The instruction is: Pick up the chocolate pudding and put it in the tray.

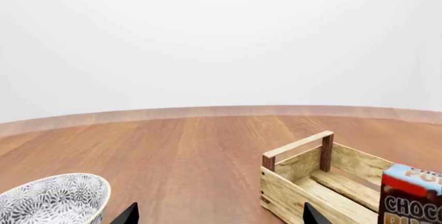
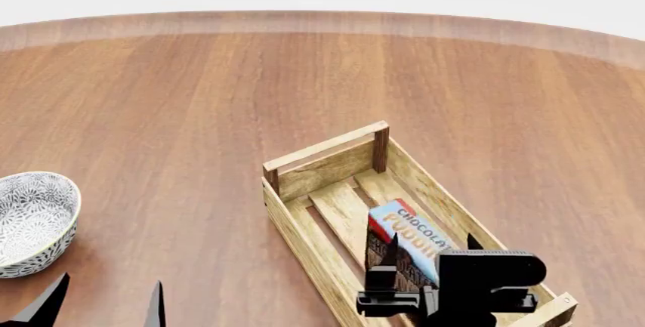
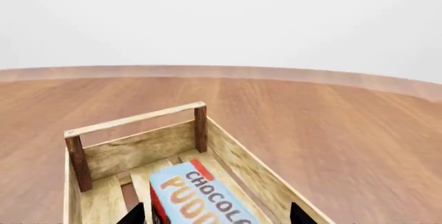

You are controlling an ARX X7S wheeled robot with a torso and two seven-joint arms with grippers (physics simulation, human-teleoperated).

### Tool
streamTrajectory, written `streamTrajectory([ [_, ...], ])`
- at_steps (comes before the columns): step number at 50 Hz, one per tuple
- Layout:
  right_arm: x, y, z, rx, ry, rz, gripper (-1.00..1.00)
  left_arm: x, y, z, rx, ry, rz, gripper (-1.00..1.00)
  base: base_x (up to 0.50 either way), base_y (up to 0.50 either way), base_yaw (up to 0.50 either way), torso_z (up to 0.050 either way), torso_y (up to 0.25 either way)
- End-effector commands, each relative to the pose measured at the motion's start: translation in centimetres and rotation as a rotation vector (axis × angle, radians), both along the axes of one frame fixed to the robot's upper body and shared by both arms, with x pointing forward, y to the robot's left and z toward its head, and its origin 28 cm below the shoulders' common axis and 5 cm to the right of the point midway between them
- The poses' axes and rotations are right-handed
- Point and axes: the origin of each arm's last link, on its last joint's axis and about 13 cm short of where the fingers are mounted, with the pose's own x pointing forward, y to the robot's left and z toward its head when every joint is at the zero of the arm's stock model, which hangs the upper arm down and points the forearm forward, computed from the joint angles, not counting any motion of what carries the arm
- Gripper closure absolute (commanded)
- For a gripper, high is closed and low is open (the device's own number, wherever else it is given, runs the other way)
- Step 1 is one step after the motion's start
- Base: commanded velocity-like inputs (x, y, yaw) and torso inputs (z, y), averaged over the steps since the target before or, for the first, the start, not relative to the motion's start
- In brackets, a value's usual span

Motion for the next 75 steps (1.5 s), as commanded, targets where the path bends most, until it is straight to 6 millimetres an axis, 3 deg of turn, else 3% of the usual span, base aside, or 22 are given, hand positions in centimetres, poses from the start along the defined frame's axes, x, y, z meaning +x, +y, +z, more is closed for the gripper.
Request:
streamTrajectory([
  [1,0.0,-0.1,-0.3,-0.012,0.003,-0.010,-1.00,-0.1,0.0,0.1,0.000,-0.003,0.001,-1.00,0.00,0.00,0.00,0.000,0.000],
  [33,-0.5,0.2,1.0,0.007,-0.049,-0.004,-1.00,-0.1,-0.1,0.6,0.003,-0.012,-0.001,-1.00,0.00,0.00,0.00,0.000,0.000],
  [52,-4.2,1.1,5.2,0.061,-0.212,0.064,-1.00,-1.6,0.0,4.2,-0.010,-0.110,-0.011,-1.00,0.00,0.00,0.00,0.000,0.000],
  [75,-8.0,1.0,8.5,0.117,-0.344,0.096,-1.00,-3.2,-0.1,6.2,-0.013,-0.171,-0.027,-1.00,0.00,0.00,0.00,0.000,0.000],
])
